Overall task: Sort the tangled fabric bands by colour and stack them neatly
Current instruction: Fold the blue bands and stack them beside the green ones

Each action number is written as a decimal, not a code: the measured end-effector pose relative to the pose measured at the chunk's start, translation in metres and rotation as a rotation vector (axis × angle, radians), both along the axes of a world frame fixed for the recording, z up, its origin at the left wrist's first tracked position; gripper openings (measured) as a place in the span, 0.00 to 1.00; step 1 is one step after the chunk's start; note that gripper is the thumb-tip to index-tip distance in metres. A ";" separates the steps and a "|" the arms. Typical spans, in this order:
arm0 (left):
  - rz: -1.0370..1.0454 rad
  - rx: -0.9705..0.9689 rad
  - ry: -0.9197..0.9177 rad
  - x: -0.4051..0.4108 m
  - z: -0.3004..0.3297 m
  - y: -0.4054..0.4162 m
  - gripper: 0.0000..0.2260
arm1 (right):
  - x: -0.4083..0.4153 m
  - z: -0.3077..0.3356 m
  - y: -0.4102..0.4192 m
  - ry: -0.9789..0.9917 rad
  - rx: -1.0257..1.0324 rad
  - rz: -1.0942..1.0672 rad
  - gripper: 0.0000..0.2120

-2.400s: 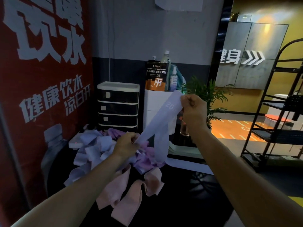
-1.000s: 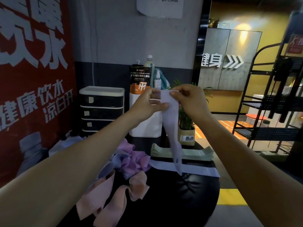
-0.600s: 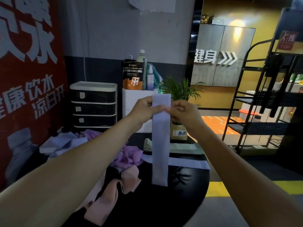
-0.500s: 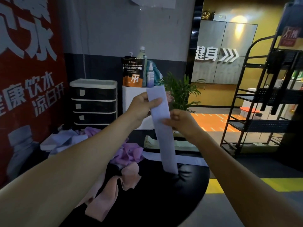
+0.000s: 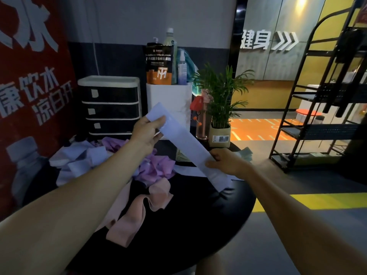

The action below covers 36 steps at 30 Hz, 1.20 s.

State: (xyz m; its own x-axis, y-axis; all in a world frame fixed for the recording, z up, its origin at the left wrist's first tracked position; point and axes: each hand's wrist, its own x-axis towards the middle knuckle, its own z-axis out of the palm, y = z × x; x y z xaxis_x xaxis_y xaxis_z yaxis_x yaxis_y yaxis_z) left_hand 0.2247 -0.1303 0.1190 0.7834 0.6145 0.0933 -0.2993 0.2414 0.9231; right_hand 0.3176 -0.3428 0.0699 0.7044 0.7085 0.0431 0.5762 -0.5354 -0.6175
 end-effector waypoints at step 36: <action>0.217 0.927 0.696 0.069 -0.146 -0.007 0.10 | 0.096 -0.111 -0.066 -0.127 0.194 -0.755 0.06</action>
